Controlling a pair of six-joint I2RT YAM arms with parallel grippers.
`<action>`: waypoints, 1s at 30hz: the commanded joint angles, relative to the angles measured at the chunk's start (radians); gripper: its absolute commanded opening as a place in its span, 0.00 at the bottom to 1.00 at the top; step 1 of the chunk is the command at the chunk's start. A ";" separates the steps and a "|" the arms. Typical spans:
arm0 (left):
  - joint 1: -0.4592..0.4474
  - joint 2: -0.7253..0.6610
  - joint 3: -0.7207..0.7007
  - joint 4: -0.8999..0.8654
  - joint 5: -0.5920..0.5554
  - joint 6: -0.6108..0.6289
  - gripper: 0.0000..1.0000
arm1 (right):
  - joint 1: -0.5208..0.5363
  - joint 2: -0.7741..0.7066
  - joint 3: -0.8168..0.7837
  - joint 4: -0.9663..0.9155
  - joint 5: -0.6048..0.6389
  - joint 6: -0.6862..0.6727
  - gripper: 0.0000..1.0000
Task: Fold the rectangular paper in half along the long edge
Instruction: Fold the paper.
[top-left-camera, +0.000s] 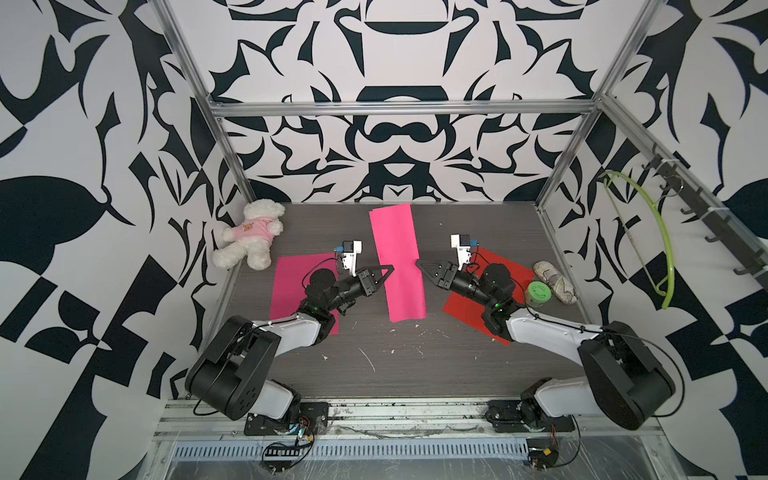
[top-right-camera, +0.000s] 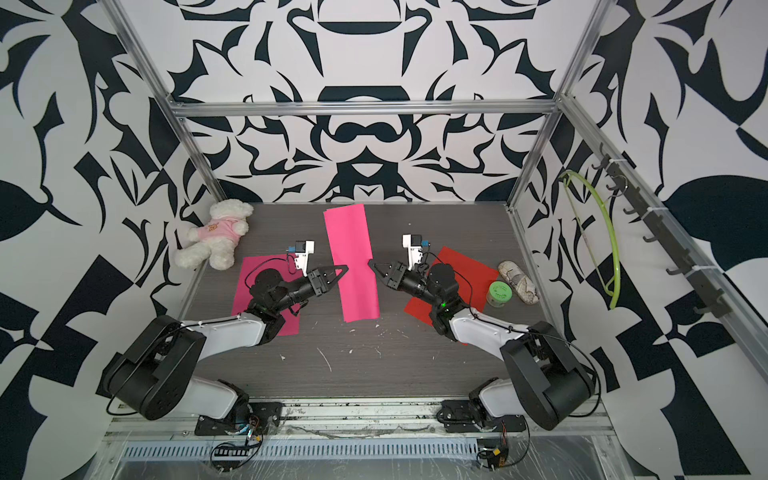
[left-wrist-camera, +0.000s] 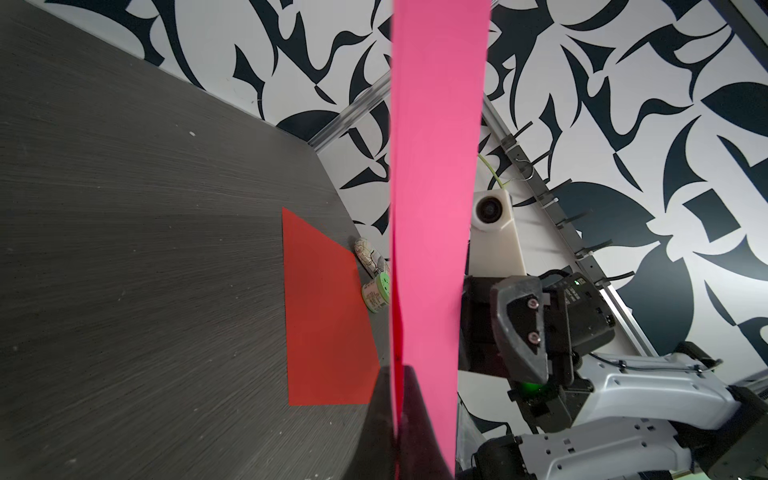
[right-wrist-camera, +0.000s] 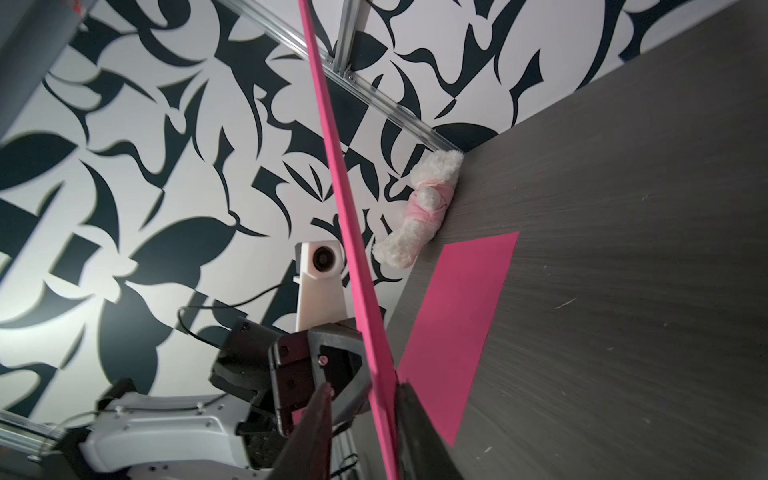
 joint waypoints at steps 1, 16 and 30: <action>0.004 0.014 0.030 0.056 -0.008 -0.017 0.00 | 0.004 -0.036 0.013 -0.012 -0.005 -0.035 0.46; 0.020 0.038 0.055 0.087 -0.042 -0.033 0.00 | 0.006 -0.061 0.012 -0.079 -0.020 -0.053 0.28; 0.052 0.059 0.067 0.127 -0.062 -0.052 0.00 | 0.007 -0.077 0.016 -0.092 -0.043 -0.048 0.02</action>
